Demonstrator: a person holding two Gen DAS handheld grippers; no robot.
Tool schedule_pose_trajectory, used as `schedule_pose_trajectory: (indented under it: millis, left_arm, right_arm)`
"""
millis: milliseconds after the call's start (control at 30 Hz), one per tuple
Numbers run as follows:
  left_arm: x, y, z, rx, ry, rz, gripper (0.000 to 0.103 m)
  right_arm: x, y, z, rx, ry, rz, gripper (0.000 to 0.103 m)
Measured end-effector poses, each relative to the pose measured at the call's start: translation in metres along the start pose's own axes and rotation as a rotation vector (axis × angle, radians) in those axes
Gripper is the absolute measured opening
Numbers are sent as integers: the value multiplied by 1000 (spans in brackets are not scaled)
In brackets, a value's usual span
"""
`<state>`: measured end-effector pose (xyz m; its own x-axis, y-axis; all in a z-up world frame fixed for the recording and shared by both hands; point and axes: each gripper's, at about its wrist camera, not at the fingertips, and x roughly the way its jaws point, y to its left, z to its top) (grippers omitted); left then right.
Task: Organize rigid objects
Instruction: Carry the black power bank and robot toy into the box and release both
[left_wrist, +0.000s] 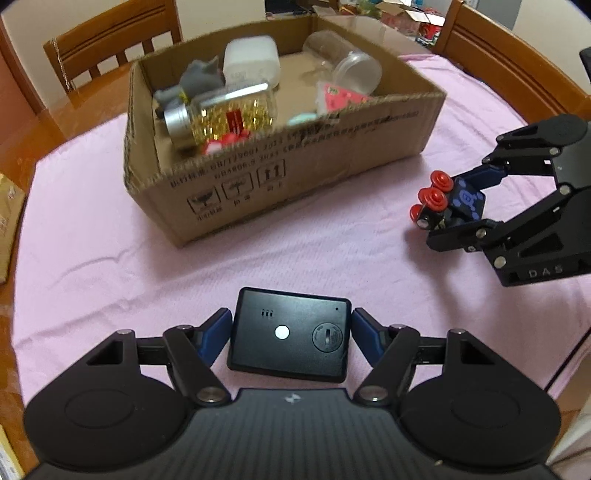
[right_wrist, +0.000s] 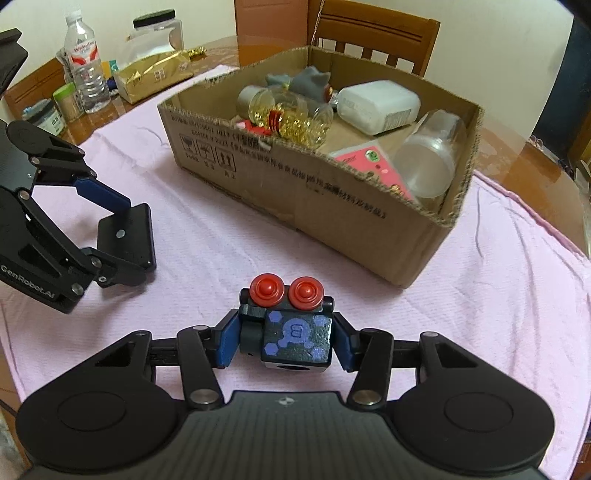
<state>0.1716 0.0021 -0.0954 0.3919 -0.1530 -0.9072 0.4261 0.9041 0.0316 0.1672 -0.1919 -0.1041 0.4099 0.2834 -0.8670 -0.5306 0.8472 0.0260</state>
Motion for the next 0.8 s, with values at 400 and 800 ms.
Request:
schedule_pose_trajectory:
  millis: [400,800]
  left_arm:
    - [-61,11,32,28,-88,-28,70]
    - [-80,29,67,25,-191,20,70]
  right_arm:
    - [-66,-17,52,-8,-107,5,56]
    - [-16,-50,136,-11,-125,-71,56]
